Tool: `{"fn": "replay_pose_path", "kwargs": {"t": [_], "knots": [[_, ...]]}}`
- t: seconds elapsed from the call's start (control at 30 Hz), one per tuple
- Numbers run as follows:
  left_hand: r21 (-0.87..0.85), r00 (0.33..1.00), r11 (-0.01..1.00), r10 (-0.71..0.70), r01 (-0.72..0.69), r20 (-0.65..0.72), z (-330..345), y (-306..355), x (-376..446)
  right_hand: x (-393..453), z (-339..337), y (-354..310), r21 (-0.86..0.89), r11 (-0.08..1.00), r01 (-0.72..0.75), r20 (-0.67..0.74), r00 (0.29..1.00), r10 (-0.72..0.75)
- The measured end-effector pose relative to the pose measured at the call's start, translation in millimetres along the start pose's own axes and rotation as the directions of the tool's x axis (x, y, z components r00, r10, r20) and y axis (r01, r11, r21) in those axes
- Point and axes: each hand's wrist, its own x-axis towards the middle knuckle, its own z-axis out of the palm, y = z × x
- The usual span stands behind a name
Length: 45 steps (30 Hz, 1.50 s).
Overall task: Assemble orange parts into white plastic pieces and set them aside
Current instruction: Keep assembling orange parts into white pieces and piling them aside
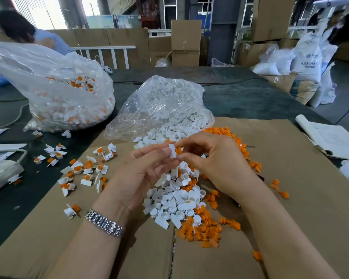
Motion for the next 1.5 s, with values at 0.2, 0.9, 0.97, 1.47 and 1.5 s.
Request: {"fn": "replay_pose_path", "kwargs": {"t": [0.2, 0.9, 0.97, 1.47, 1.5], "knots": [[0.093, 0.993, 0.994, 0.073, -0.064, -0.095, 2, -2, 0, 1, 8, -2, -0.140, 0.987, 0.083, -0.060, 0.994, -0.093], [0.030, 0.983, 0.999, -0.008, 0.013, -0.183, 7, -5, 0, 0, 14, -3, -0.180, 0.983, 0.043, -0.077, 0.995, -0.058], [0.001, 0.984, 1.000, -0.013, 0.013, -0.177, 7, -5, 0, 0, 15, -3, -0.176, 0.984, 0.039, -0.082, 0.995, -0.054], [-0.053, 0.961, 0.998, -0.056, 0.043, -0.271, 2, -3, 3, 2, -7, 18, -0.642, 0.702, -0.308, -0.125, 0.946, 0.300], [-0.063, 0.960, 0.997, -0.055, 0.039, -0.274, 1, -3, 4, 0, -10, 20, -0.697, 0.614, -0.370, -0.131, 0.908, 0.399]]}}
